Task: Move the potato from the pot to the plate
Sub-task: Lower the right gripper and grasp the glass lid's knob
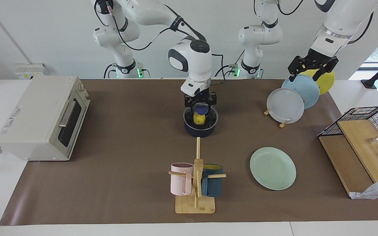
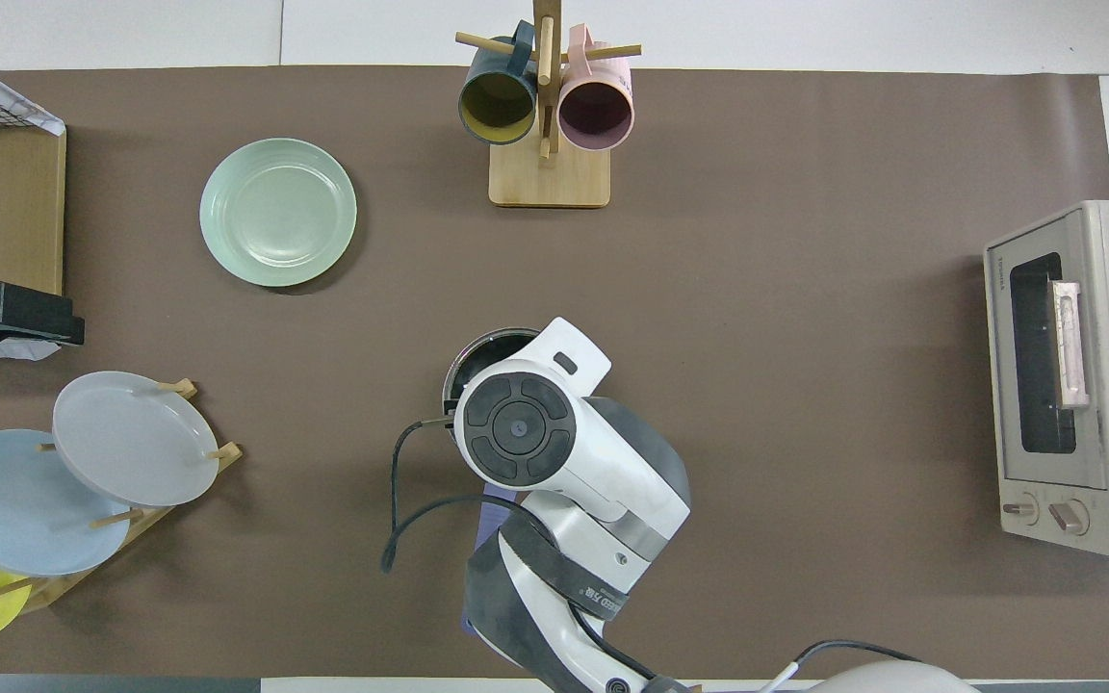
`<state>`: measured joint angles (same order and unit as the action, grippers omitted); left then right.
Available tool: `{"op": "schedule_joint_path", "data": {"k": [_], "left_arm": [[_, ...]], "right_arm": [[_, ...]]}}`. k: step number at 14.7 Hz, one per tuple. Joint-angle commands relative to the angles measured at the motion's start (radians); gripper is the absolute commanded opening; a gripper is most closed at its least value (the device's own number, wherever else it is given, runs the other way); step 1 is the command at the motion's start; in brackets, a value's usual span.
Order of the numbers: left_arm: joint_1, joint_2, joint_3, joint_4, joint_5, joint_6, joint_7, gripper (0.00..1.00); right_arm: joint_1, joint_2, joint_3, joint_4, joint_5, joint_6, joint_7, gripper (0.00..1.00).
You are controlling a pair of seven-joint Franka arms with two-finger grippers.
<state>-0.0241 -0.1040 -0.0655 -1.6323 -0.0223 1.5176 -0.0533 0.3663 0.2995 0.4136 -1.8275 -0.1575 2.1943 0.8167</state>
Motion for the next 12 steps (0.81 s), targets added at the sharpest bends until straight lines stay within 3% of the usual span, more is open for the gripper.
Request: {"op": "schedule_joint_path", "data": {"k": [1, 4, 8, 12], "left_arm": [[-0.014, -0.029, 0.007, -0.038, 0.002, 0.029, -0.005, 1.00], [-0.020, -0.029, 0.007, -0.037, 0.001, 0.029, -0.008, 1.00], [-0.034, -0.029, 0.007, -0.038, 0.001, 0.046, -0.017, 1.00], [-0.056, -0.028, -0.007, -0.035, 0.001, 0.053, -0.022, 1.00]], "right_arm": [[-0.012, 0.006, 0.010, -0.006, -0.024, 0.022, 0.013, 0.68], [-0.012, 0.006, 0.010, -0.004, -0.024, 0.019, 0.013, 0.54], [-0.012, 0.007, 0.010, 0.019, -0.020, 0.002, 0.013, 0.53], [-0.012, 0.018, 0.010, 0.117, -0.022, -0.093, 0.013, 0.53]]}}
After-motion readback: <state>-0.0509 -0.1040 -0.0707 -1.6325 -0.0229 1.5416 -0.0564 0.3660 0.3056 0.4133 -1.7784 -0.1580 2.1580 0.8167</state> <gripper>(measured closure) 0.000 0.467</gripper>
